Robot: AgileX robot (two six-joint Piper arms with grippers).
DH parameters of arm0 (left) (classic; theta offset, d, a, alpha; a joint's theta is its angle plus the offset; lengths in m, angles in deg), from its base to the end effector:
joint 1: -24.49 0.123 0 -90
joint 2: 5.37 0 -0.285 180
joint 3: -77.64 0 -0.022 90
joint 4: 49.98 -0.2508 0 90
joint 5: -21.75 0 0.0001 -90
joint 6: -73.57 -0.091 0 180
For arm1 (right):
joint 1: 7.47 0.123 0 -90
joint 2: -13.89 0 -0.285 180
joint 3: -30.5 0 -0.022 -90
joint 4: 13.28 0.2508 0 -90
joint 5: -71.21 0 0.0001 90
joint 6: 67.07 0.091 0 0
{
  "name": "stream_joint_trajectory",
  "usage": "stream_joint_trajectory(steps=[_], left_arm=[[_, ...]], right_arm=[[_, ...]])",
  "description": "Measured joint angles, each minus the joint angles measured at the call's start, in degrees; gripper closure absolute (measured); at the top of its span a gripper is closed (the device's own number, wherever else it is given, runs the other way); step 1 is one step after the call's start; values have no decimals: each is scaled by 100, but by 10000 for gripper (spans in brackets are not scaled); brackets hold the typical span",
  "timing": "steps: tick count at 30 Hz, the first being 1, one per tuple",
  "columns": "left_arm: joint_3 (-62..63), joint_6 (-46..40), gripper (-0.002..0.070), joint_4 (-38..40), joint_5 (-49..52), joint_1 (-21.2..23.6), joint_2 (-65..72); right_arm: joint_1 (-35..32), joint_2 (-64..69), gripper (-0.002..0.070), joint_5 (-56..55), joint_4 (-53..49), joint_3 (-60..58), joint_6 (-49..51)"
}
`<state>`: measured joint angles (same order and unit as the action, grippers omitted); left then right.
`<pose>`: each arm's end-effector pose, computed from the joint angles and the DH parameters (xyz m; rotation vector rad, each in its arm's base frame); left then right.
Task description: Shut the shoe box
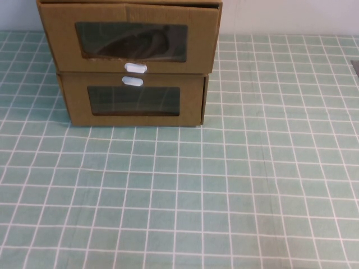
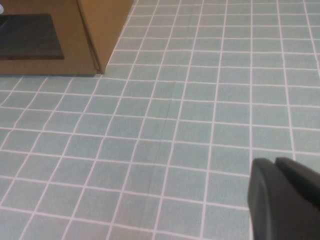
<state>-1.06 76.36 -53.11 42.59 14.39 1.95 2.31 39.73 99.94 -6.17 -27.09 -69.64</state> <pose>0.0525 -0.0076 0.1722 0.1530 1.8595 -0.1022 0.0723 0.0180 0.2637 -0.1437 1.9543 0.2128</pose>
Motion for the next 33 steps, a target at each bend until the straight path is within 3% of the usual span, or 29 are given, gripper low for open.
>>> stream_joint_trajectory(steps=[33], left_arm=[[0,54,680,-200,32,0,-10]], right_arm=[[-13,-70,690,24,0,0,0]])
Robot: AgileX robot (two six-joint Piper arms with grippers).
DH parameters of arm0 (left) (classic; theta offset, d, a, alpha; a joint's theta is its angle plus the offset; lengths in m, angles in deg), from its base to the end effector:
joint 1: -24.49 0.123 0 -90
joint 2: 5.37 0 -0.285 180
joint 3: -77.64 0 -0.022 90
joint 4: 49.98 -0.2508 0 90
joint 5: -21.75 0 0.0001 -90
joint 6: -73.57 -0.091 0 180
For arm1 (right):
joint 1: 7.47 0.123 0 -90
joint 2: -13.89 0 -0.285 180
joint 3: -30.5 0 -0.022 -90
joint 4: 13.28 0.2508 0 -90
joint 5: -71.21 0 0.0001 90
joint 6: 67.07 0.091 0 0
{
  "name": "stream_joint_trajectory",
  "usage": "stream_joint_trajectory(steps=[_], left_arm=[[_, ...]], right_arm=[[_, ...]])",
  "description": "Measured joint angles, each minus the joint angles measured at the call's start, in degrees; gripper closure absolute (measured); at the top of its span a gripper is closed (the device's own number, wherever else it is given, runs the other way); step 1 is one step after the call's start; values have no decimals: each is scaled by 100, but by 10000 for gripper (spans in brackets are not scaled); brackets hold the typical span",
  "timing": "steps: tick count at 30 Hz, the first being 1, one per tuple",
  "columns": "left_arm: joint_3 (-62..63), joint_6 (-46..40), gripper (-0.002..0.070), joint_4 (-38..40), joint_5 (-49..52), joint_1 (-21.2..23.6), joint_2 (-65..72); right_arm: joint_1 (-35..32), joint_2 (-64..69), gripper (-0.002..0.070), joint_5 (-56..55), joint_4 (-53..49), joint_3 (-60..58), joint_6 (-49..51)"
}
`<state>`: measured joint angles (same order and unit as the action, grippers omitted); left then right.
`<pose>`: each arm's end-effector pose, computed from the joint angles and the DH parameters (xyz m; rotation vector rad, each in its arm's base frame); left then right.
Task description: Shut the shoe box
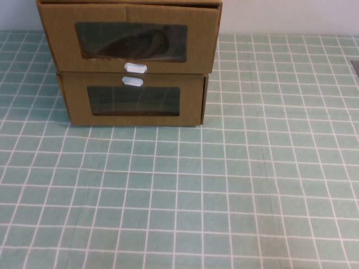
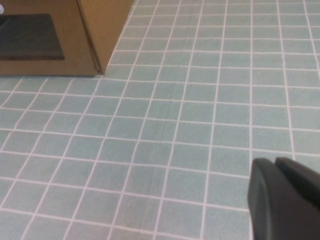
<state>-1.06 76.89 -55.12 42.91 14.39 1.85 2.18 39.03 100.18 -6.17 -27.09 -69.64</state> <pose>0.0525 -0.0064 0.1719 0.1661 1.8606 -0.0738 0.0705 0.0175 0.2642 -0.1418 1.9463 0.2120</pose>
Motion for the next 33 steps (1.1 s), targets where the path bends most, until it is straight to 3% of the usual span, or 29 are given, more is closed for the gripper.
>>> stream_joint_trajectory(steps=[8,19,33], left_arm=[[0,0,680,0,0,0,0],[0,0,680,-9,0,0,-12],[0,0,680,-44,3,0,-12]], right_arm=[[-258,-905,690,-51,-416,-294,0],[-571,-1778,690,-594,-601,-1996,0],[-682,-1792,690,-608,-625,-2054,0]])
